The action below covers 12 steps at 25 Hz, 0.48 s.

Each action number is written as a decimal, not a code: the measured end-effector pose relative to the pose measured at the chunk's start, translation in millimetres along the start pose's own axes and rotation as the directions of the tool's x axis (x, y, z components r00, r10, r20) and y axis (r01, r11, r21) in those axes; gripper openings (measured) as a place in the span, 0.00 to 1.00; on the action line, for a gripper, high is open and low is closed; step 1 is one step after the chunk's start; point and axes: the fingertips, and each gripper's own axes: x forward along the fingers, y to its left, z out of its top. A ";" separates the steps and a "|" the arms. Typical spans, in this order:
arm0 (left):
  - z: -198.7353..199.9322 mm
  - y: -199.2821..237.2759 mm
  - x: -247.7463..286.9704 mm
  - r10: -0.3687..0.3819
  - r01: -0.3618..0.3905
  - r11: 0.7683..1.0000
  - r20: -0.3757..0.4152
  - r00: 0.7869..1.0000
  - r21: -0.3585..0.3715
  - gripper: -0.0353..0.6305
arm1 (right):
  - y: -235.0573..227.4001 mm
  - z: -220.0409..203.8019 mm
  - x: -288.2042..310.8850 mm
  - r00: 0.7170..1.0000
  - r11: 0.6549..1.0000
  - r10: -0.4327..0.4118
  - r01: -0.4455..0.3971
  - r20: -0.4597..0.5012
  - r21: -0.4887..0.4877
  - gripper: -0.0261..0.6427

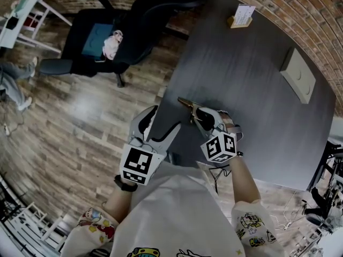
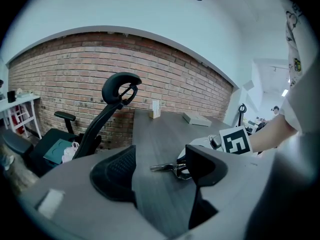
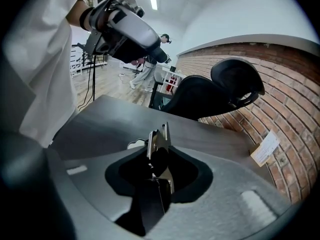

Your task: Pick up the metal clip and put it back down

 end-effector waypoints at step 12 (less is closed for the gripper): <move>6.7 4.6 -0.8 0.008 -0.008 1.000 0.019 1.000 0.007 0.53 | -8.6 0.5 -5.7 1.000 0.999 -0.024 0.024 0.002 0.030 0.19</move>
